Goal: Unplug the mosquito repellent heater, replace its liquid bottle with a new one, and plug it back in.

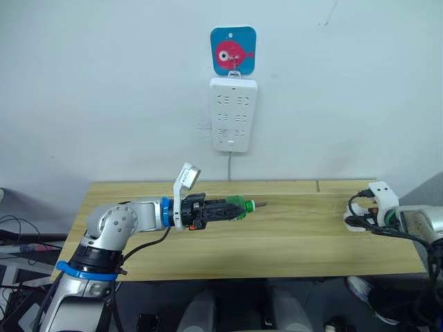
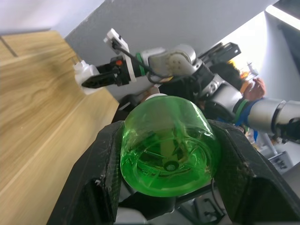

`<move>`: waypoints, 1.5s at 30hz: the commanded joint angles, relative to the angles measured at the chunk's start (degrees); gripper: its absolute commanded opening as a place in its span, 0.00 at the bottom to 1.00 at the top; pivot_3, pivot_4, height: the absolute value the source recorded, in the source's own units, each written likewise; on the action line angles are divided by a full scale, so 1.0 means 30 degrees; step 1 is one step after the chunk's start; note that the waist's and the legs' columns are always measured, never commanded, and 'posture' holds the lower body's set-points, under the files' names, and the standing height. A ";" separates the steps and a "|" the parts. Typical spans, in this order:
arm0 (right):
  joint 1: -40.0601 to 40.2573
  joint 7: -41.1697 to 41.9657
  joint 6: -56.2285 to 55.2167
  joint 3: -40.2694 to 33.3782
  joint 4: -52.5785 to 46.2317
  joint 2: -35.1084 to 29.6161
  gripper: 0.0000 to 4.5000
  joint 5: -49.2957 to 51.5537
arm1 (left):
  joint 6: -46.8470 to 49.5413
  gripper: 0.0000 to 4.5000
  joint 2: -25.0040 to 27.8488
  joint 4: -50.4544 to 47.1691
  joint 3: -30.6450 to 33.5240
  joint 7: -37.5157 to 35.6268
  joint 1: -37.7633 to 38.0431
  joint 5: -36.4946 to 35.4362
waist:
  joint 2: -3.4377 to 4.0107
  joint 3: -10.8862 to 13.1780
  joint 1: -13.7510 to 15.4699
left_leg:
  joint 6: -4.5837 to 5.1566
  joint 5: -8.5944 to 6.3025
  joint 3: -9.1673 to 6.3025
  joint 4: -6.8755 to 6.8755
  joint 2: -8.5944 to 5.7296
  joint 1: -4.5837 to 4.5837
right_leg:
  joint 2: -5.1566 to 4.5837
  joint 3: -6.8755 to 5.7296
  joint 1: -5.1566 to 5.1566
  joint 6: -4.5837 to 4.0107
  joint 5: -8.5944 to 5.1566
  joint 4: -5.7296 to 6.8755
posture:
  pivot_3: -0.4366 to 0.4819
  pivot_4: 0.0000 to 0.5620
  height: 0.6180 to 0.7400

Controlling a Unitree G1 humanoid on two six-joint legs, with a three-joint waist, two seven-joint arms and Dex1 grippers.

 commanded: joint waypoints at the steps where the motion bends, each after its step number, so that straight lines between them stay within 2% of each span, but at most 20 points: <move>1: -0.0401 0.1231 -0.0014 -0.0099 0.0585 0.0050 0.67 -0.1399 | 0.0182 0.52 -0.0068 -0.0787 0.0853 -0.0015 0.0040 -0.0061 | 0.0015 0.0009 0.0009 | 0.0001 0.0000 0.0001 0.0000 -0.0009 -0.0006 | -0.0003 0.0003 -0.0001 0.0000 0.0000 -0.0004 | 0.54 0.36 1.00; 12: -0.0628 0.1698 0.1245 -0.1190 0.1565 0.1043 0.67 -0.3279 | 0.0500 0.52 -0.0406 -0.1330 0.1160 0.0373 0.0397 0.0248 | 0.0010 0.0037 0.0047 | 0.0000 0.0000 -0.0009 0.0000 -0.0013 -0.0010 | -0.0018 0.0000 0.0000 -0.0001 0.0001 -0.0008 | 0.56 0.38 1.00; 14: -0.0685 0.1683 0.1431 -0.1495 0.1608 0.1169 0.83 -0.3415 | 0.0559 0.52 -0.0385 -0.1350 0.1191 0.0374 0.0439 0.0302 | 0.0011 0.0041 0.0047 | 0.0000 0.0000 -0.0009 0.0000 -0.0014 -0.0008 | -0.0018 0.0001 0.0002 -0.0001 0.0001 -0.0006 | 0.56 0.38 1.00; 15: -0.0688 0.1757 0.1483 -0.1601 0.1571 0.1190 0.87 -0.3499 | 0.0574 0.52 -0.0377 -0.1341 0.1195 0.0349 0.0446 0.0344 | 0.0012 0.0042 0.0045 | 0.0000 0.0000 -0.0009 0.0000 -0.0013 -0.0006 | -0.0018 0.0002 0.0004 -0.0001 0.0001 -0.0005 | 0.56 0.38 1.00; 17: -0.0547 0.2129 0.1745 -0.1778 0.0980 0.0929 1.00 -0.3601 | 0.0601 0.52 -0.0372 -0.1264 0.1214 0.0319 0.0404 0.0427 | 0.0015 0.0043 0.0046 | 0.0000 0.0000 -0.0010 0.0000 -0.0014 -0.0007 | -0.0018 0.0001 0.0003 -0.0001 0.0001 -0.0004 | 0.56 0.38 1.00; 24: 0.0192 0.2936 0.3859 -0.3127 -0.3335 -0.0798 1.00 -0.3124 | 0.0343 0.52 -0.0312 -0.1174 0.1315 0.0001 0.0308 0.0819 | 0.0040 0.0065 0.0044 | 0.0000 -0.0001 -0.0014 0.0000 -0.0015 -0.0010 | -0.0018 -0.0001 0.0003 -0.0001 0.0001 -0.0007 | 0.54 0.37 1.00; 27: 0.0752 0.2946 0.4437 -0.4355 -0.6781 -0.1084 1.00 -0.2464 | -0.1473 0.52 -0.0546 -0.1508 0.1176 -0.0226 0.0305 0.2138 | 0.0037 0.0068 0.0046 | 0.0001 -0.0001 -0.0025 -0.0001 -0.0013 -0.0011 | -0.0018 -0.0008 0.0005 -0.0001 0.0001 -0.0008 | 0.52 0.37 1.00; 28: 0.0751 0.2754 0.4793 -0.5203 -0.7806 -0.0489 1.00 -0.1825 | -0.2853 0.52 -0.0772 -0.1719 0.0960 -0.0238 0.0345 0.3165 | 0.0039 0.0069 0.0045 | 0.0000 -0.0001 -0.0025 -0.0002 -0.0013 -0.0013 | -0.0018 -0.0009 0.0003 -0.0001 0.0001 -0.0008 | 0.52 0.37 1.00; 30: 0.0226 0.1886 0.7171 -0.8130 -0.9843 0.2136 1.00 0.0450 | -0.5890 0.52 -0.1646 -0.1839 0.0718 0.0157 0.0315 0.5265 | 0.0027 0.0076 -0.0001 | -0.0001 0.0000 -0.0015 -0.0005 -0.0003 -0.0002 | -0.0016 -0.0002 0.0005 -0.0001 0.0001 -0.0016 | 0.52 0.37 1.00; 32: -0.0052 0.1029 0.9664 -1.1488 -1.2221 0.5640 1.00 0.2963 | -0.9325 0.52 -0.2533 -0.1439 0.0297 0.0682 0.0169 0.7884 | 0.0005 0.0088 -0.0017 | -0.0012 0.0005 -0.0012 -0.0010 0.0016 0.0011 | -0.0008 0.0002 0.0016 -0.0014 0.0009 -0.0013 | 0.52 0.36 1.00; 34: -0.0533 -0.0363 1.2774 -1.5752 -1.4150 1.0016 1.00 0.4818 | -1.2640 0.52 -0.3013 -0.0987 -0.0464 0.0808 0.0125 1.0625 | 0.0006 0.0088 0.0047 | -0.0038 0.0020 -0.0039 -0.0017 0.0022 0.0004 | -0.0005 -0.0020 0.0008 -0.0025 0.0016 -0.0004 | 0.52 0.36 1.00; 36: -0.0418 -0.2462 1.3798 -1.8414 -1.5465 1.3356 1.00 0.7707 | -1.4097 0.52 -0.3552 -0.0663 -0.0574 0.1065 0.0158 1.1669 | 0.0021 0.0088 0.0214 | -0.0050 0.0025 -0.0085 -0.0045 0.0018 -0.0006 | -0.0004 -0.0037 -0.0008 -0.0034 0.0022 0.0013 | 0.52 0.36 1.00; 39: 0.0041 -0.5958 1.3808 -1.9424 -1.7312 1.7049 1.00 1.2686 | -1.5147 0.52 -0.4243 -0.0420 -0.0657 0.1483 0.0033 1.2502 | 0.0037 0.0098 0.0522 | -0.0050 0.0022 -0.0123 -0.0046 -0.0026 -0.0047 | -0.0029 -0.0040 -0.0038 -0.0030 0.0032 0.0016 | 0.51 0.35 1.00; 41: 0.0110 -0.8363 1.3808 -1.9180 -1.7793 1.8595 1.00 1.4723 | -1.5610 0.52 -0.4405 -0.0369 -0.0844 0.1225 0.0001 1.2804 | 0.0046 0.0103 0.0464 | -0.0044 0.0019 -0.0123 -0.0048 -0.0043 -0.0053 | -0.0040 -0.0028 -0.0040 -0.0026 0.0034 -0.0001 | 0.51 0.35 1.00; 45: 0.0118 -1.1729 1.3427 -1.7573 -1.8310 1.9800 1.00 1.4167 | -1.5450 0.52 -0.4968 -0.0598 -0.1058 0.0995 -0.0277 1.2696 | 0.0048 0.0102 0.0353 | -0.0044 0.0020 -0.0096 -0.0040 -0.0044 -0.0036 | -0.0033 -0.0018 -0.0036 -0.0025 0.0034 0.0021 | 0.50 0.34 1.00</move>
